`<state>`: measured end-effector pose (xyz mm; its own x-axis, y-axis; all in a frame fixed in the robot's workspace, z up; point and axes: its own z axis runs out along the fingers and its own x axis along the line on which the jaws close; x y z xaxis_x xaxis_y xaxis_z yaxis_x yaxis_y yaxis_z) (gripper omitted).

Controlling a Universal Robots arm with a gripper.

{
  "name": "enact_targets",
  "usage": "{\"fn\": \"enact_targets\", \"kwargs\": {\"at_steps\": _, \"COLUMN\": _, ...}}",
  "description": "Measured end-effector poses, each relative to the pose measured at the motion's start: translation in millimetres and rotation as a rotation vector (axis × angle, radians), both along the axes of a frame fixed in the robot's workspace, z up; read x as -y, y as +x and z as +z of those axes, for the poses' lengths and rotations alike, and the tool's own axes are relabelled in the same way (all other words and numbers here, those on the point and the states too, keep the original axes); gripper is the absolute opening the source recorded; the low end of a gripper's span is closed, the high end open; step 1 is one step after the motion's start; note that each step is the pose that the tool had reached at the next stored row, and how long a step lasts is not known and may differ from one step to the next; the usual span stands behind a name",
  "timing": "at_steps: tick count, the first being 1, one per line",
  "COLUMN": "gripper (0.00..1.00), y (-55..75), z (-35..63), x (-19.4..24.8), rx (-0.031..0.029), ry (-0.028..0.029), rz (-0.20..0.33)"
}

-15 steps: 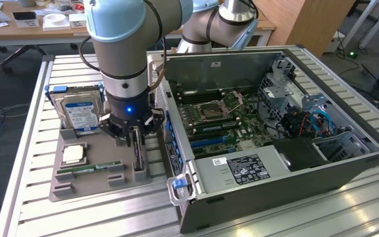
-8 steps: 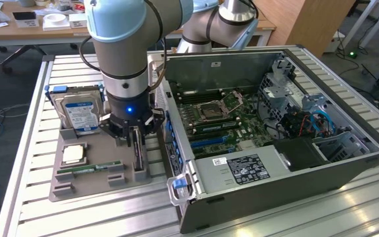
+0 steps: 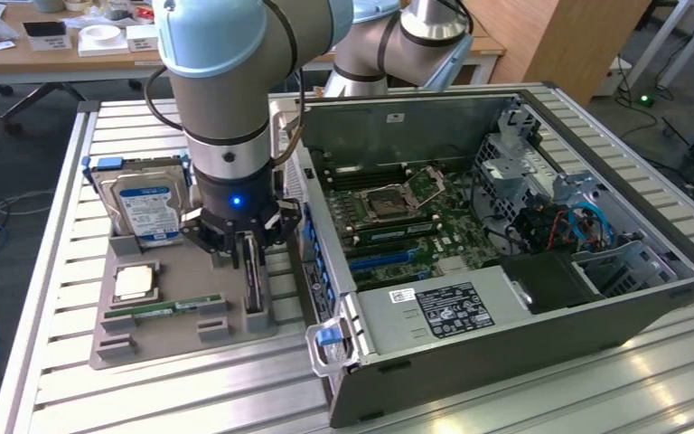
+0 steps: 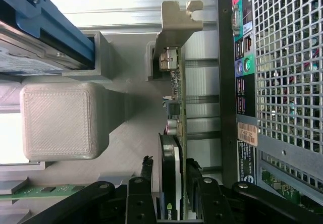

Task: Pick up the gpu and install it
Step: 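Pick up the gpu and move the gpu toward the slot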

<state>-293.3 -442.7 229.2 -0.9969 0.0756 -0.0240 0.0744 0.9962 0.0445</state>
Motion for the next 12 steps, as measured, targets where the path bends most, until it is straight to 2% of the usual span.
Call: {"fn": "enact_targets", "kwargs": {"at_steps": 12, "gripper": 0.39, "y": 0.4, "z": 0.0, "x": 0.0, "rx": 0.0000, "ry": 0.0000, "rz": 0.000}}
